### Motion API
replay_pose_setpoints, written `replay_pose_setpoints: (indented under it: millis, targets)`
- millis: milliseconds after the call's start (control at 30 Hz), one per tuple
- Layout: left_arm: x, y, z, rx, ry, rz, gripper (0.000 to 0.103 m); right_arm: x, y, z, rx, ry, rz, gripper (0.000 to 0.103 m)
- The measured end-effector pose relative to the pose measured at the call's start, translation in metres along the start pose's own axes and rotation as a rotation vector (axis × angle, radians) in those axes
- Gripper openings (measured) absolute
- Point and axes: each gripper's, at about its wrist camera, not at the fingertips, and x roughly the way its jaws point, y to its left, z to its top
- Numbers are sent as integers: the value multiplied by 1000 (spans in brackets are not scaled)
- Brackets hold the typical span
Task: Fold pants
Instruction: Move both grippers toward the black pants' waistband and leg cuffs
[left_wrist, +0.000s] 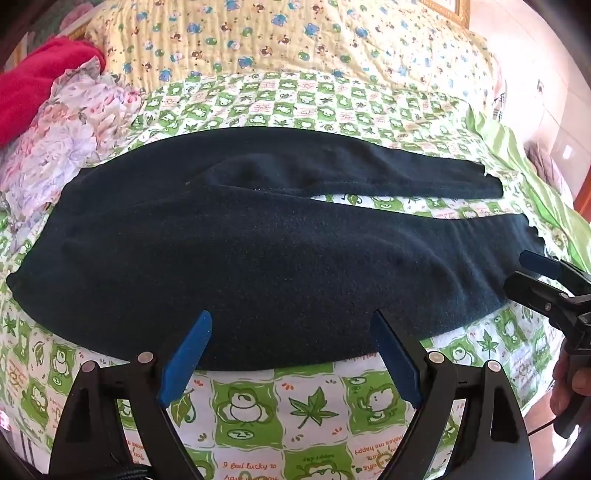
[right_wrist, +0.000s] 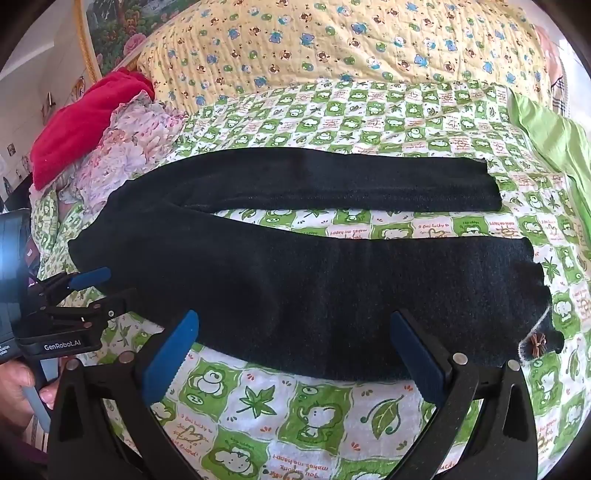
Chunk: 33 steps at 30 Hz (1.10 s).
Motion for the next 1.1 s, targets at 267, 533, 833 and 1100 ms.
replay_pose_setpoints:
  millis: [267, 533, 833, 1100]
  targets:
    - [1, -6, 1, 9, -3, 15, 88, -1, 0, 2, 3, -4, 4, 103]
    - [1, -3, 3, 4, -24, 26, 88, 0, -1, 5, 15, -5, 6, 103]
    - [4, 1, 14, -31, -19, 1, 89, 1, -13, 9, 61, -3, 12, 103]
    - [18, -7, 35, 59, 38, -69, 88, 1, -32, 21, 106, -1, 18, 103]
